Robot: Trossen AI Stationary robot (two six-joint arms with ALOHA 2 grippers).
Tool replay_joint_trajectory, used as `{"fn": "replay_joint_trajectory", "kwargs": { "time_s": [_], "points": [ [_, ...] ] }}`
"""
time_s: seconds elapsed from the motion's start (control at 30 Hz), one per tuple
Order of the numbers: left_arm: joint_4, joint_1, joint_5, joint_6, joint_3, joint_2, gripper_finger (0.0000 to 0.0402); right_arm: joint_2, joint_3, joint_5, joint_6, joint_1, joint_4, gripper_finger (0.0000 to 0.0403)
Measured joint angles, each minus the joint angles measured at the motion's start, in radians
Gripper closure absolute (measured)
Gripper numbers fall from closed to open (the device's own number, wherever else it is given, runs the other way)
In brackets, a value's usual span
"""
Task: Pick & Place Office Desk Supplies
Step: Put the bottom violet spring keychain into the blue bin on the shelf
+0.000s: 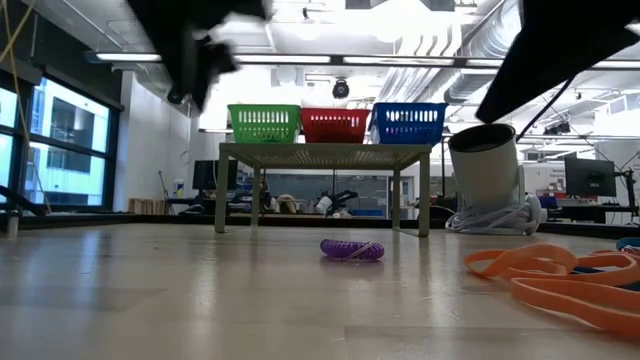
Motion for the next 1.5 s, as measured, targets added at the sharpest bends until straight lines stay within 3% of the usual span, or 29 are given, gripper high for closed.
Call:
{"fn": "replay_joint_trajectory", "kwargs": {
  "time_s": [0.17, 0.47, 0.6, 0.7, 1.0, 1.23, 1.5],
  "points": [
    [-0.014, -0.03, 0.003, -0.15, -0.094, -0.011, 0.0223, 0.0, 0.0, 0.009, -0.002, 0.008, 0.001, 0.0188],
    [-0.133, -0.117, 0.059, -0.316, -0.1, -0.024, 0.0223, 0.0, 0.0, 0.013, -0.002, -0.003, 0.005, 0.0188],
    [-0.089, -0.206, -0.028, -0.292, -0.121, -0.025, 0.0223, 0.0, 0.0, 0.016, -0.002, -0.003, 0.006, 0.0188],
    [-0.016, -0.286, -0.035, -0.327, -0.144, -0.025, 0.0223, 0.0, 0.0, 0.014, -0.002, -0.001, 0.006, 0.0188],
    [0.071, -0.448, -0.03, -0.854, -0.154, -0.025, 0.0223, 0.0, 0.0, 0.012, -0.02, 0.0, 0.006, 0.0188],
    [0.152, -0.511, -0.134, -1.081, -0.154, -0.024, 0.0223, 0.0, 0.0, 0.012, -0.05, 0.0, 0.007, 0.0188],
    [0.158, -0.54, -0.099, -1.405, -0.158, -0.022, 0.0223, 0.0, 0.0, 0.016, -0.128, 0.0, 0.007, 0.0188]
  ]
}}
